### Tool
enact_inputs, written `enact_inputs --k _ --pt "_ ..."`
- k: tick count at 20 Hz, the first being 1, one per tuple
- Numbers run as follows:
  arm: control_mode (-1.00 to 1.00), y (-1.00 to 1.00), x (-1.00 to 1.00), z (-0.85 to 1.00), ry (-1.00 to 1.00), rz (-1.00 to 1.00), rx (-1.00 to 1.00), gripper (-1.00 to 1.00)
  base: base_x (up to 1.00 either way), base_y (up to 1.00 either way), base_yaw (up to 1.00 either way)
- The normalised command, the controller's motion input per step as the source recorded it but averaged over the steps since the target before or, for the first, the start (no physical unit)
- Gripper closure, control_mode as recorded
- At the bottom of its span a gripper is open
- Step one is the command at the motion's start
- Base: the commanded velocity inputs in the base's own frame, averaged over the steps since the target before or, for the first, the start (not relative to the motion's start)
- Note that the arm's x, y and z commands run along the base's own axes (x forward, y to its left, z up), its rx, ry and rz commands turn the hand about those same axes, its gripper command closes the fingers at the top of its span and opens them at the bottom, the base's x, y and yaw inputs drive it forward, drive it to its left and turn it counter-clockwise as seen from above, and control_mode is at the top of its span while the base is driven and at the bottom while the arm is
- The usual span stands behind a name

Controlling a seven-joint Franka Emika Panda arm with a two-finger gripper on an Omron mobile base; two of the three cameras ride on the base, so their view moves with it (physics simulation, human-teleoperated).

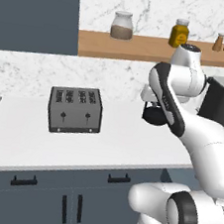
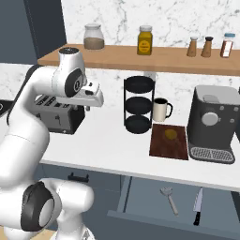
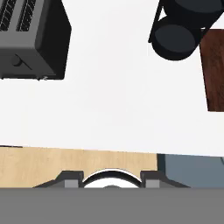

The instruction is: Place the appropriate cutting tool for cutting the avocado skin on the cutting board.

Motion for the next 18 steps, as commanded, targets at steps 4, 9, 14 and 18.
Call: enact_inputs --k 4,9,14,18 --pt "-1.00 -0.37 -0.12 -0.15 -0.01 0.00 -0.03 -1.00 0.00 0.00 0.00" --pt "-1.00 -0.97 -0.45 -0.40 -0.13 0.00 -0.01 -1.00 0.00 0.00 0.00" --pt "-1.00 -1.00 -0.15 -0.30 -0.01 0.00 0.00 -1.00 0.00 0.00 0.00" --pt "-1.00 -1.00 -0.30 -0.42 -0.09 -0.02 0.00 -1.00 0.00 0.00 0.00"
